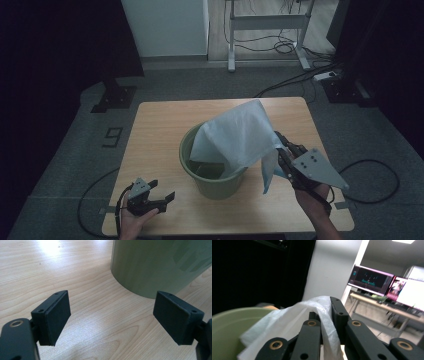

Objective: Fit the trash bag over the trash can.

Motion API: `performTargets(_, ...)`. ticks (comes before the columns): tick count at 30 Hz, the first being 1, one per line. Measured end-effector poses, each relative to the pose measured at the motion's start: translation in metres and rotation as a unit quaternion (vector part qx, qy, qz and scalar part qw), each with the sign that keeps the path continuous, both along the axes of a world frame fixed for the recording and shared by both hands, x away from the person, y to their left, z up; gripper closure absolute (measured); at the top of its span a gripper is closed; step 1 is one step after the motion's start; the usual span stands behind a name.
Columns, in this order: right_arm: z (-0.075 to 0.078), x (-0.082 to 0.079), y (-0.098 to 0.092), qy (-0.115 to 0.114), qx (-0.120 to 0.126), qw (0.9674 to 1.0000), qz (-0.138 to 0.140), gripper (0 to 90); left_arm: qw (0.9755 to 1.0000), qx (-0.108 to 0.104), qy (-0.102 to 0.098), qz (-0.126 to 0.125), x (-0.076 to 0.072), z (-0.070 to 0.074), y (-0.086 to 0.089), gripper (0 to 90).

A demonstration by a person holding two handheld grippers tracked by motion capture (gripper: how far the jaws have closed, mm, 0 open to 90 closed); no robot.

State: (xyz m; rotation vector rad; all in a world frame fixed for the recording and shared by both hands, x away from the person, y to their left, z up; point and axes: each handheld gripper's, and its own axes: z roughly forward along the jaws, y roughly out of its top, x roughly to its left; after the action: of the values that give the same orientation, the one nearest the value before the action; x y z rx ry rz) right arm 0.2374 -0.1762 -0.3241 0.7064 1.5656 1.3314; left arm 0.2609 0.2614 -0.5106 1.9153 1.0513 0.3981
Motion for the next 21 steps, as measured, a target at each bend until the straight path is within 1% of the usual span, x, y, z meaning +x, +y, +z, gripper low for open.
performTargets(1, 0.0, 0.002, 0.002, -0.005, -0.012, 0.9999, -0.003, 86.2, 1.0, -0.002, 0.001, 0.0, 0.0, 0.0, 0.001, 13.9)
performTargets(2, -0.002, 0.005, 0.005, -0.002, -0.023, 0.9997, -0.002, 87.0, 1.0, -0.002, 0.001, 0.001, 0.0, 0.0, 0.001, 13.9)
performTargets(3, -0.003, 0.007, 0.007, 0.002, -0.023, 0.9997, 0.002, 87.6, 1.0, -0.004, 0.001, 0.001, 0.0, 0.0, 0.002, 13.9)
performTargets(6, -0.008, 0.013, 0.016, 0.019, -0.013, 0.9996, 0.018, 88.5, 0.9999, -0.012, -0.001, 0.004, 0.0, 0.001, 0.004, 14.0)
performTargets(9, -0.016, 0.018, 0.026, 0.038, -0.002, 0.9987, 0.033, 88.7, 0.9999, -0.014, -0.005, 0.003, -0.001, 0.004, 0.005, 14.0)
performTargets(12, -0.024, 0.019, 0.038, 0.056, -0.001, 0.9971, 0.051, 88.7, 0.9998, -0.017, -0.012, 0.005, -0.003, 0.008, 0.005, 14.3)
performTargets(14, -0.029, 0.017, 0.048, 0.062, -0.011, 0.996, 0.063, 88.7, 0.9996, -0.021, -0.02, 0.001, -0.006, 0.014, 0.003, 15.1)
performTargets(16, -0.034, 0.014, 0.055, 0.061, -0.029, 0.9951, 0.072, 88.6, 0.9992, -0.026, -0.031, -0.002, -0.009, 0.022, 0.001, 17.2)
performTargets(17, -0.035, 0.013, 0.057, 0.061, -0.033, 0.9947, 0.075, 88.6, 0.9988, -0.033, -0.036, -0.002, -0.011, 0.027, -0.001, 18.3)
performTargets(18, -0.036, 0.013, 0.058, 0.061, -0.034, 0.9945, 0.078, 88.6, 0.9983, -0.041, -0.042, -0.002, -0.013, 0.033, -0.002, 19.5)
performTargets(21, -0.039, 0.016, 0.058, 0.071, -0.026, 0.9941, 0.077, 88.5, 0.9972, -0.05, -0.055, 0.001, -0.018, 0.049, -0.009, 20.7)
